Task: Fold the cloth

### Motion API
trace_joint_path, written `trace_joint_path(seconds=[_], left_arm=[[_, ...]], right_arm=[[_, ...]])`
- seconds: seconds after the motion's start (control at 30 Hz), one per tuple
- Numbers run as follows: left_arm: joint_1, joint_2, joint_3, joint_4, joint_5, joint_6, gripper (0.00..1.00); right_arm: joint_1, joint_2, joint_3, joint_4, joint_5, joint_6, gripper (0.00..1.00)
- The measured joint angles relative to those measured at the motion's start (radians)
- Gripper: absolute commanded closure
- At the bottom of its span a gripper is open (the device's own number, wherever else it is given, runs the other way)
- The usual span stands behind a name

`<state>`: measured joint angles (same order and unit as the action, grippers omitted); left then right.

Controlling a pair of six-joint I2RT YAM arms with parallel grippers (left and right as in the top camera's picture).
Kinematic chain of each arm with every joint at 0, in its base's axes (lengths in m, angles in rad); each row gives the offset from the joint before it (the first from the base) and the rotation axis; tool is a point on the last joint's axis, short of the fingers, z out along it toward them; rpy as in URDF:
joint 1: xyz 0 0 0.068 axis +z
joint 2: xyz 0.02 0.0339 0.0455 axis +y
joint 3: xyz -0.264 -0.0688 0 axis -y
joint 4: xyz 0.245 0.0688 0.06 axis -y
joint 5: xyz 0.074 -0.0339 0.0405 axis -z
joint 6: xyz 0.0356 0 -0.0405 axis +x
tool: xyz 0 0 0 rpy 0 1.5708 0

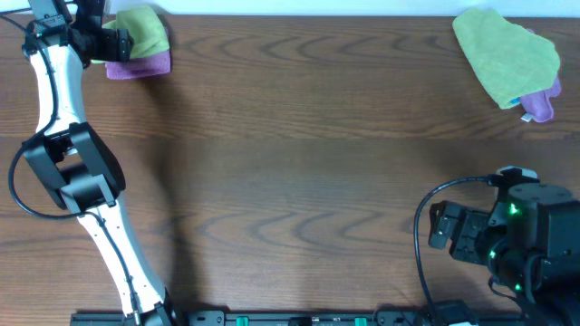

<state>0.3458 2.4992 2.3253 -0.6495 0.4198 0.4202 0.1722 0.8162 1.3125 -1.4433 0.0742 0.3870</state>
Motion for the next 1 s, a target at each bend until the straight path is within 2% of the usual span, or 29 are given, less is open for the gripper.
trace_joint_path(seconds=[0.3,0.4,0.5,0.7,0.83,0.97,1.0], left_arm=[[0.0,0.0,0.0,-0.1,0.012,-0.005,0.12],[0.0,0.0,0.0,-0.124,0.016,-0.004,0.27],[0.0,0.0,0.0,-0.122,0.018,-0.011,0.32],[0.0,0.0,0.0,-0.112,0.019,-0.009,0.33],[0.0,0.0,0.0,-0.113,0.019,-0.014,0.43],[0.0,0.0,0.0,-0.11,0.019,-0.015,0.6],[0.0,0.0,0.0,-0.109,0.019,-0.016,0.6]], right_arm=[[0.0,0.0,0.0,0.013,0.0,0.0,0.01],[0.0,0.0,0.0,0.021,0.0,0.0,0.01],[0.0,0.0,0.0,0.033,0.0,0.0,0.01],[0.0,0.01,0.0,0.042,0.0,0.0,0.01],[0.0,0.034,0.0,0.042,0.0,0.0,0.01],[0.0,0.061,0.0,0.043,0.0,0.0,0.01],[0.0,0.065,0.0,0.044,0.0,0.0,0.01]])
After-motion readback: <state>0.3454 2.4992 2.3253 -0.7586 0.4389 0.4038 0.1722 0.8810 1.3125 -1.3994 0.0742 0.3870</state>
